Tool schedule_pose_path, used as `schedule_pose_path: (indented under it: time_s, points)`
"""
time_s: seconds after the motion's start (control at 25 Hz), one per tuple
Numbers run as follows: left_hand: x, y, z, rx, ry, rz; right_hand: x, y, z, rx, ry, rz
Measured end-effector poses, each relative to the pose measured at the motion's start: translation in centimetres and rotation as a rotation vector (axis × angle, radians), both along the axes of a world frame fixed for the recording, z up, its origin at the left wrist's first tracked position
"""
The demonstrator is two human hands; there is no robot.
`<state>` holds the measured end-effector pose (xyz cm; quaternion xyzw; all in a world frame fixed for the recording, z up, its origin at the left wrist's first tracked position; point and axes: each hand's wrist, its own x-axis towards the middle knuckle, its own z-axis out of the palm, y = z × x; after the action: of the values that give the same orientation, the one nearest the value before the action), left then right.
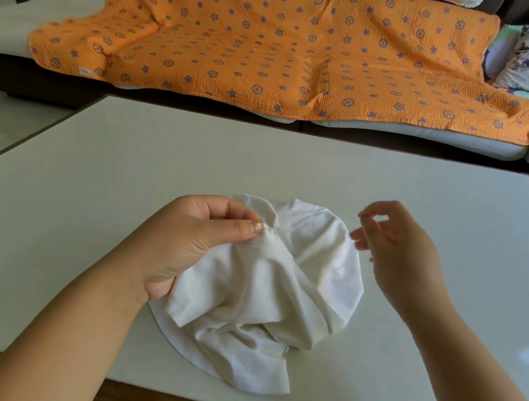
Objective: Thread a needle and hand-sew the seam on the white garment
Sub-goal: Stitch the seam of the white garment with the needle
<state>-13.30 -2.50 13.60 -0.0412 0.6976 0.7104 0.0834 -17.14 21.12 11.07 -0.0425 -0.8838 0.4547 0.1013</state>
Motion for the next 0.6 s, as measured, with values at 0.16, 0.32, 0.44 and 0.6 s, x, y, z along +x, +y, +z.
schedule_pose_path:
  time_s: [0.16, 0.32, 0.44, 0.6]
  points:
    - [0.0, 0.2, 0.2, -0.072, 0.054, 0.004, 5.1, -4.8, 4.1, -0.574, -0.157, 0.427]
    - [0.2, 0.1, 0.4, -0.104, 0.068, -0.029, 6.7, -6.4, 3.4, -0.502, -0.266, 0.484]
    - [0.3, -0.3, 0.5, -0.106, 0.047, -0.029, 6.4, -6.4, 2.8, -0.483, -0.294, 0.431]
    - [0.2, -0.4, 0.5, -0.089, 0.023, -0.03, 6.1, -6.5, 2.6, -0.483, -0.296, 0.414]
